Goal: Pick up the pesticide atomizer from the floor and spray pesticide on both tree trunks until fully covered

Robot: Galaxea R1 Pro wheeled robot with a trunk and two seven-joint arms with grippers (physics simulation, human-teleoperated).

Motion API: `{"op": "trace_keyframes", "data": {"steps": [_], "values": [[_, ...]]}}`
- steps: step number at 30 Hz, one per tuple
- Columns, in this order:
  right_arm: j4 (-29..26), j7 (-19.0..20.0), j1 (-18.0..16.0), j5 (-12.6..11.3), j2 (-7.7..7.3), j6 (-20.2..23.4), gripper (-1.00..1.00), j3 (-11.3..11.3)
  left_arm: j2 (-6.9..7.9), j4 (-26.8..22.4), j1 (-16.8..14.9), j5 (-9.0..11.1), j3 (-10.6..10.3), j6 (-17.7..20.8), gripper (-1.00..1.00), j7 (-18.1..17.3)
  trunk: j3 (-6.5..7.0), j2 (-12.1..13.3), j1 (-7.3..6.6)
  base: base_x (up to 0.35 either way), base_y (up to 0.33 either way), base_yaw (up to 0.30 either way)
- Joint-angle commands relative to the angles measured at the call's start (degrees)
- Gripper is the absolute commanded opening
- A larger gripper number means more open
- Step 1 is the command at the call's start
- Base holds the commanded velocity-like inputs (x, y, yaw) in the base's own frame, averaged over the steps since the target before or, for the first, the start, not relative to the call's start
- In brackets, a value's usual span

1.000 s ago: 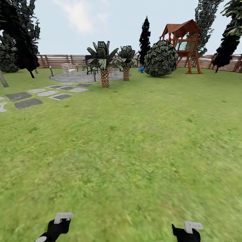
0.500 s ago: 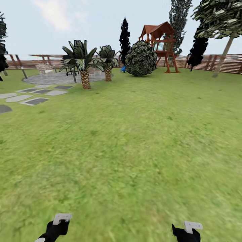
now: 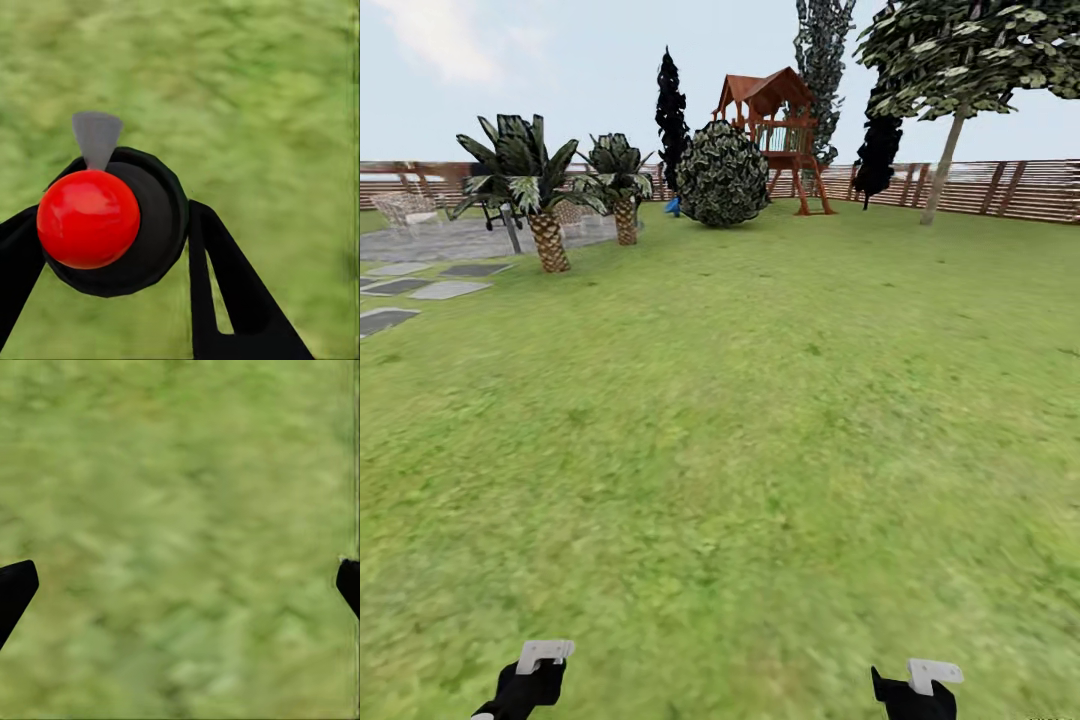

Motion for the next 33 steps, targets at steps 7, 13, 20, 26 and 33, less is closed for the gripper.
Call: {"op": "trace_keyframes", "data": {"steps": [7,13,20,26,33], "values": [[0.1,0.2,-0.1,0.4,0.01,-0.2,1.0,-0.5,0.09,0.0,0.0,-0.1,0.5,-0.2,-1.0,-0.4,-0.05,0.0,0.02,0.284,-0.142,-0.3],[0.1,0.2,-0.1,0.4,0.01,-0.2,1.0,-0.5,0.09,0.0,0.0,-0.1,0.5,-0.2,-1.0,-0.4,-0.05,0.0,0.02,0.299,-0.115,-0.3],[0.1,0.2,-0.1,0.4,0.01,-0.2,1.0,-0.5,0.09,0.0,0.1,-0.1,0.5,-0.2,-1.0,-0.4,-0.05,0.0,0.02,0.321,-0.021,-0.3],[0.1,0.2,-0.1,0.4,0.01,-0.2,1.0,-0.5,0.09,0.0,0.1,-0.1,0.5,-0.2,-1.0,-0.4,-0.05,0.0,0.02,0.33,-0.001,-0.3],[0.1,0.2,-0.1,0.4,0.01,-0.2,1.0,-0.5,0.09,0.0,0.1,-0.1,0.5,-0.2,-1.0,-0.4,-0.05,0.0,0.02,0.332,0.0,-0.3]]}}
